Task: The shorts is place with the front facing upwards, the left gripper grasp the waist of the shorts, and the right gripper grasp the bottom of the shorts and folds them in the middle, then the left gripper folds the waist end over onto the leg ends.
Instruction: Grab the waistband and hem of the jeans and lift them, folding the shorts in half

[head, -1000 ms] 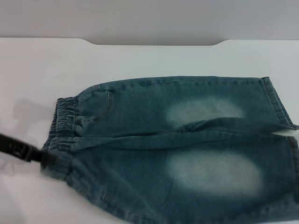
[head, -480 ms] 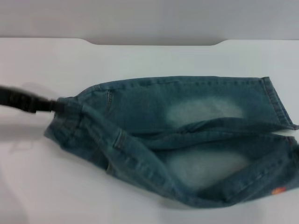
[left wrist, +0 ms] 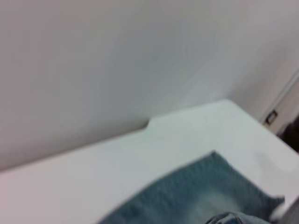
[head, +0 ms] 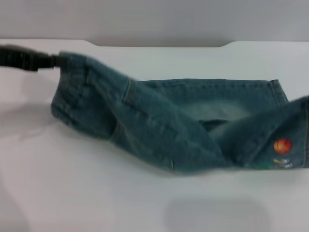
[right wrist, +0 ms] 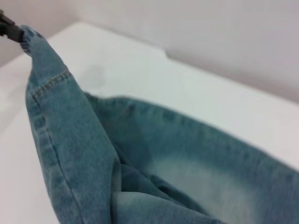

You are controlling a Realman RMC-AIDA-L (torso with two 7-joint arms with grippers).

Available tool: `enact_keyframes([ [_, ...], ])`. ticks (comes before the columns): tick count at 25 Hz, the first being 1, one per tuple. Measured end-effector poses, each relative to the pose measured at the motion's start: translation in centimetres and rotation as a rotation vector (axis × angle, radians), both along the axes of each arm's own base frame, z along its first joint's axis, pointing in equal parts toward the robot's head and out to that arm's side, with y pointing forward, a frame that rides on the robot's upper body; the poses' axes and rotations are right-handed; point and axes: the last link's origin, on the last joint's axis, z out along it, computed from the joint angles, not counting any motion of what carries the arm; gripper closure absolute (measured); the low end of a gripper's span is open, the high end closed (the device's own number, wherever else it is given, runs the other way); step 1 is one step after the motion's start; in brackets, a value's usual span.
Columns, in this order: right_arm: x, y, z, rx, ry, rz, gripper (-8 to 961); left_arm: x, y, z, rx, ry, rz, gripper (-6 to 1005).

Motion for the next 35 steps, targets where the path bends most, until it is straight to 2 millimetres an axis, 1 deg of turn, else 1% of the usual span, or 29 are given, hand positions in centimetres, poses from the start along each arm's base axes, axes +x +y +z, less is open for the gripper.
enact_keyframes([
  [4,-0.5,0.3,0.9,0.069,0.017,0.027,934,0.7,0.7,0.3,0.066,-0.043,-0.03,964],
  [10,-1.1,0.4,1.6,0.134,0.063,0.063,935,1.2,1.0,0.3,0.12,-0.078,-0.059,965],
  [16,-1.1,0.2,2.4,0.198,0.082,0.082,935,1.7,1.1,0.5,0.15,-0.097,-0.077,966],
  [20,-0.6,0.4,3.0,0.254,0.073,0.066,935,1.7,1.2,0.5,0.158,-0.099,-0.076,966],
  [22,-0.2,0.5,3.2,0.278,0.07,0.054,935,1.2,1.6,0.7,0.205,-0.097,-0.053,964],
  [26,0.4,0.5,3.3,0.305,0.067,0.033,935,0.4,1.7,0.7,0.233,-0.092,-0.024,956],
  [35,1.1,0.5,3.5,0.349,0.066,0.023,934,-0.7,1.8,0.4,0.278,-0.082,0.024,938],
])
